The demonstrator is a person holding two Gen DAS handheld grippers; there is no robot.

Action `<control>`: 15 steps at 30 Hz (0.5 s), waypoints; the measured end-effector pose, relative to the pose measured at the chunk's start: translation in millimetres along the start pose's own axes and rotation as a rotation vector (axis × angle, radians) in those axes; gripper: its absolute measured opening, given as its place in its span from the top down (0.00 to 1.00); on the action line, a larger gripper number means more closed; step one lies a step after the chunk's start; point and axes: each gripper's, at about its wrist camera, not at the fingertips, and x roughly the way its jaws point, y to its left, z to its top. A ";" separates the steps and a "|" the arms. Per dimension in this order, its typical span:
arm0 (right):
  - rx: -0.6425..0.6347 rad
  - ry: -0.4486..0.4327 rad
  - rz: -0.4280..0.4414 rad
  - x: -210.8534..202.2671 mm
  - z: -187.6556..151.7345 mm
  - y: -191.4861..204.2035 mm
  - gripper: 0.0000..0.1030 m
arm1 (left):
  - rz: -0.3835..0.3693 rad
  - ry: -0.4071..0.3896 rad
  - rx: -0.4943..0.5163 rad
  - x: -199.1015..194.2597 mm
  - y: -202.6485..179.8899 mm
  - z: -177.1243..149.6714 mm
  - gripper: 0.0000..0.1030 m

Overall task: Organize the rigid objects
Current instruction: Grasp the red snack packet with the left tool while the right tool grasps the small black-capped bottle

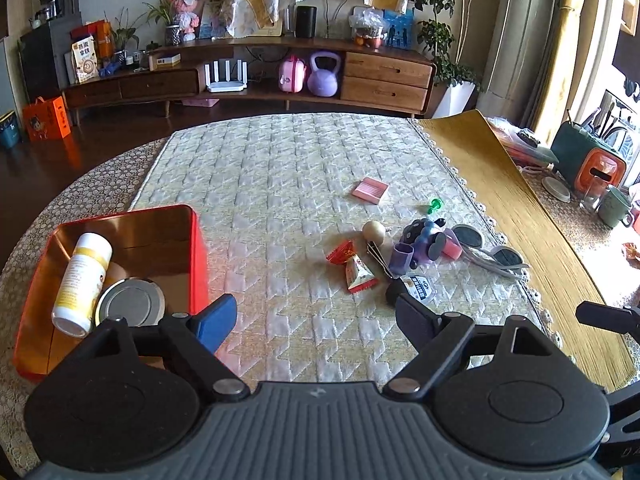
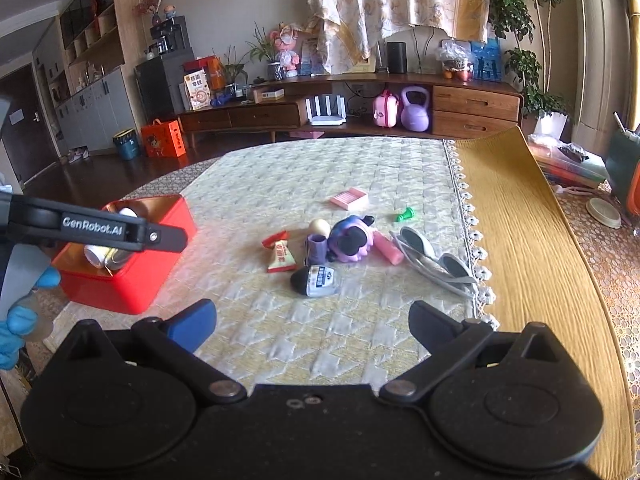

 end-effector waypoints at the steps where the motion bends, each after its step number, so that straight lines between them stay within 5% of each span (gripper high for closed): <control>1: -0.005 0.004 0.002 3.3 -0.1 -0.4 0.00 | 0.001 0.006 0.004 5.5 -2.4 1.3 0.16; 15: -0.074 0.068 0.007 68.8 3.2 3.1 0.04 | 0.026 0.093 -0.049 90.6 -9.5 24.3 0.16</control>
